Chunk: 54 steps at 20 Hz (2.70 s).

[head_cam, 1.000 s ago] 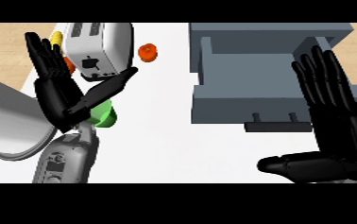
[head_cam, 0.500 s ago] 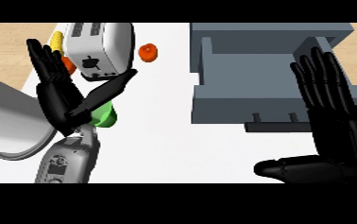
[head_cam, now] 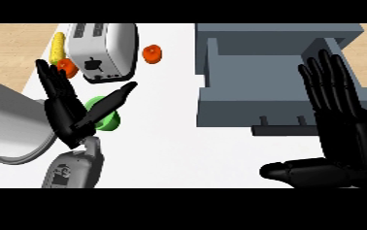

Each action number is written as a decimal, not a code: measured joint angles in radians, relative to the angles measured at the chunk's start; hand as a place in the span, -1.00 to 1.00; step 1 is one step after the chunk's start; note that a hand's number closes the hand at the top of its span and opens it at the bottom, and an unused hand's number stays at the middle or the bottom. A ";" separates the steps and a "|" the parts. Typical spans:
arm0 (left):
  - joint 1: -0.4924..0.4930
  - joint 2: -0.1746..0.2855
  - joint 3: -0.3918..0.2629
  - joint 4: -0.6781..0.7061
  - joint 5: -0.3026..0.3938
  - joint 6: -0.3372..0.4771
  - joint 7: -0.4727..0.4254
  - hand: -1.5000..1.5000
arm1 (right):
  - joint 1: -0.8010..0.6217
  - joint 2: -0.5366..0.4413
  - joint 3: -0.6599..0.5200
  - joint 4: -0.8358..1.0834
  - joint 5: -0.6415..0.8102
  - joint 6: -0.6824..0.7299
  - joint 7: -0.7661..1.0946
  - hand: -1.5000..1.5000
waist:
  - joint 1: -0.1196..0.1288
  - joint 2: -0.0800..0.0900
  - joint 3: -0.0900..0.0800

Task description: Pick up the cup, place it into the drawer and close the drawer

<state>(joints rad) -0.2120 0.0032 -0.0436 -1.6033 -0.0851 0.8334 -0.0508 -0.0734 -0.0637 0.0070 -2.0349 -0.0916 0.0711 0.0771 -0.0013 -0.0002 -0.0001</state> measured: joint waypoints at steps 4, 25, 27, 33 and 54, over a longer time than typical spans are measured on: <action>0.058 0.000 0.015 0.030 0.063 -0.002 -0.078 -1.00 | -0.015 -0.001 -0.005 0.011 -0.002 0.003 0.005 -1.00 | 0.001 0.000 0.000; 0.162 -0.003 0.071 0.337 0.408 -0.108 -0.506 -1.00 | -0.018 -0.026 -0.056 -0.020 -0.056 0.041 0.054 -1.00 | 0.000 0.000 0.000; 0.136 -0.003 0.096 0.402 0.440 -0.135 -0.554 -1.00 | -0.021 -0.017 -0.042 -0.020 -0.044 0.034 0.059 -1.00 | 0.000 0.000 0.000; 0.102 0.002 0.158 0.525 0.500 -0.190 -0.659 -1.00 | -0.024 -0.018 -0.041 -0.041 -0.047 0.035 0.084 -1.00 | 0.000 0.000 0.000; -0.070 0.030 0.303 0.973 0.593 -0.409 -0.911 -1.00 | -0.020 -0.014 -0.041 -0.049 -0.048 0.052 0.087 -1.00 | -0.003 0.001 0.000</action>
<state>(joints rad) -0.2820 0.0332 0.2593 -0.6305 0.5080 0.4244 -0.9623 -0.0937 -0.0775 -0.0336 -2.0841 -0.1400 0.1232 0.1641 -0.0042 0.0010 -0.0003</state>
